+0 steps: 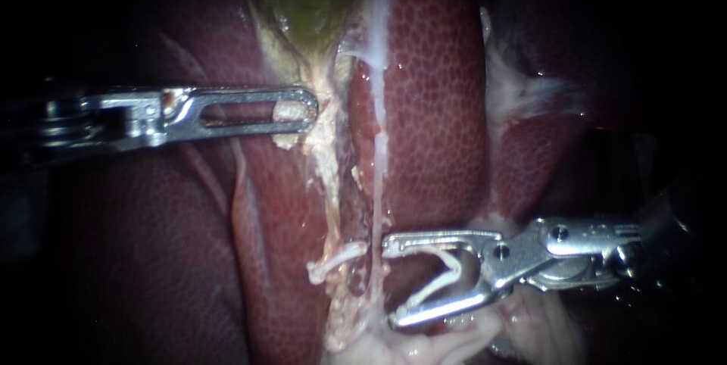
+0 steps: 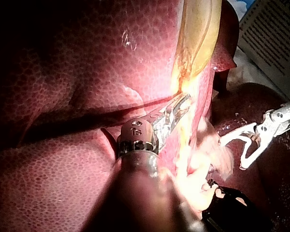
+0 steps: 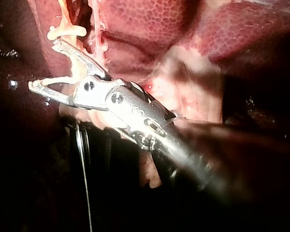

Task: Clipping second clip left tube

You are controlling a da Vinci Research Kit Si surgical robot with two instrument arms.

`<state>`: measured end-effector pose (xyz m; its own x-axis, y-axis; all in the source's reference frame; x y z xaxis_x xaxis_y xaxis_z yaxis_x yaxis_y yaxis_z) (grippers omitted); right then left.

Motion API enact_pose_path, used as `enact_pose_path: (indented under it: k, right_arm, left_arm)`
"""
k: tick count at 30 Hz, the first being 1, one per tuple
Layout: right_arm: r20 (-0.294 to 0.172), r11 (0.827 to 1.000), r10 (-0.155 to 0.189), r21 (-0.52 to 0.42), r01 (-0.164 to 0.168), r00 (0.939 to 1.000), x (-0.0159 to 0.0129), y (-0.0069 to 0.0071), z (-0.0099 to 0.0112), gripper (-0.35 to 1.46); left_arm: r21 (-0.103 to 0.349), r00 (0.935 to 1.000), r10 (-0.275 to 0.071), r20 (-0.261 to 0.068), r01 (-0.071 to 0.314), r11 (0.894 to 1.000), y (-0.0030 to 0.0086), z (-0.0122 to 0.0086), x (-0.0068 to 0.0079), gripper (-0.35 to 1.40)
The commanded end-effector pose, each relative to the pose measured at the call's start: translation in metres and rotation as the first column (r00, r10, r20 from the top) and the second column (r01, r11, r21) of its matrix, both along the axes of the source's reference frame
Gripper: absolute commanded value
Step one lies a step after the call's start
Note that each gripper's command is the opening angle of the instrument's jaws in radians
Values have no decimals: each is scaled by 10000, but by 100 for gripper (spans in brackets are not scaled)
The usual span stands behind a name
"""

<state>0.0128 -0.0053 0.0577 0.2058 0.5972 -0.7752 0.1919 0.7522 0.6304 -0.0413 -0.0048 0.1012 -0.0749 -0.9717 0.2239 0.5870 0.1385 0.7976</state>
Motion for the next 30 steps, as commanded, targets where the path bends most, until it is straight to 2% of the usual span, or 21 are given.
enact_pose_path:
  k: [1,17,23,30]
  right_arm:
    - [-2,10000,-4,-1,4,10000,0,0,0,60]
    - [1,10000,0,-1,0,10000,1,0,0,60]
    - [1,10000,1,0,-1,10000,1,0,0,60]
    - [2,10000,3,-1,-3,10000,1,0,0,60]
  left_arm:
    - [0,10000,-1,4,1,10000,0,0,0,-35]
    - [30,10000,36,36,-36,10000,3,-4,6,-35]
    - [79,10000,18,11,-18,10000,13,-15,23,-35]
    - [23,9997,-238,-16,238,9997,26,-31,45,-35]
